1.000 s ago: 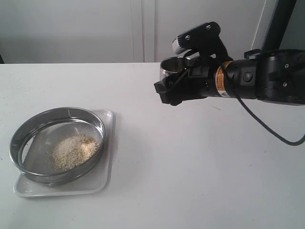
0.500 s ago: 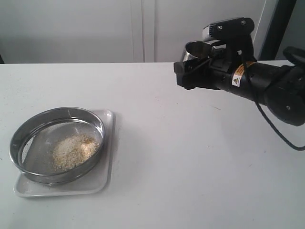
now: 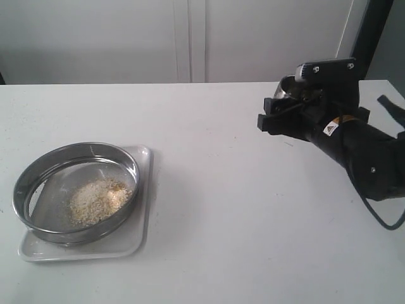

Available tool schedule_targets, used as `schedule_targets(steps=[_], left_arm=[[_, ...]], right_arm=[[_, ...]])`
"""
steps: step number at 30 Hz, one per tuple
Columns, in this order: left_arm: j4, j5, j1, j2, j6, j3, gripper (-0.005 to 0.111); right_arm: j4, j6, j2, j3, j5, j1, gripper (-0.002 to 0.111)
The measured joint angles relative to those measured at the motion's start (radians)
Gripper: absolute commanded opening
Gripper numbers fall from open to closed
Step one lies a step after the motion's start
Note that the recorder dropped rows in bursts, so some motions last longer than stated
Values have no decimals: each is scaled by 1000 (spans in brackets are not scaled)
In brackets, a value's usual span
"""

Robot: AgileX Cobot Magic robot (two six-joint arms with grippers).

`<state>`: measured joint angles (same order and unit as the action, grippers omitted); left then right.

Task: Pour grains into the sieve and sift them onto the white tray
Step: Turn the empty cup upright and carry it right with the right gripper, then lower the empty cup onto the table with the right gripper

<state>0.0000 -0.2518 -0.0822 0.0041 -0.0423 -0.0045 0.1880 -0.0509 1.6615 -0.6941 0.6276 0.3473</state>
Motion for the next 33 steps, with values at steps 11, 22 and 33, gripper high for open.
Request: schedule_targets(steps=[11, 22, 33], left_arm=[[0, 0, 0, 0, 0, 0, 0], [0, 0, 0, 0, 0, 0, 0], [0, 0, 0, 0, 0, 0, 0]], right_arm=[[9, 4, 165, 7, 113, 0, 0], [7, 4, 263, 7, 206, 0, 0], [5, 4, 331, 7, 301, 0, 0]])
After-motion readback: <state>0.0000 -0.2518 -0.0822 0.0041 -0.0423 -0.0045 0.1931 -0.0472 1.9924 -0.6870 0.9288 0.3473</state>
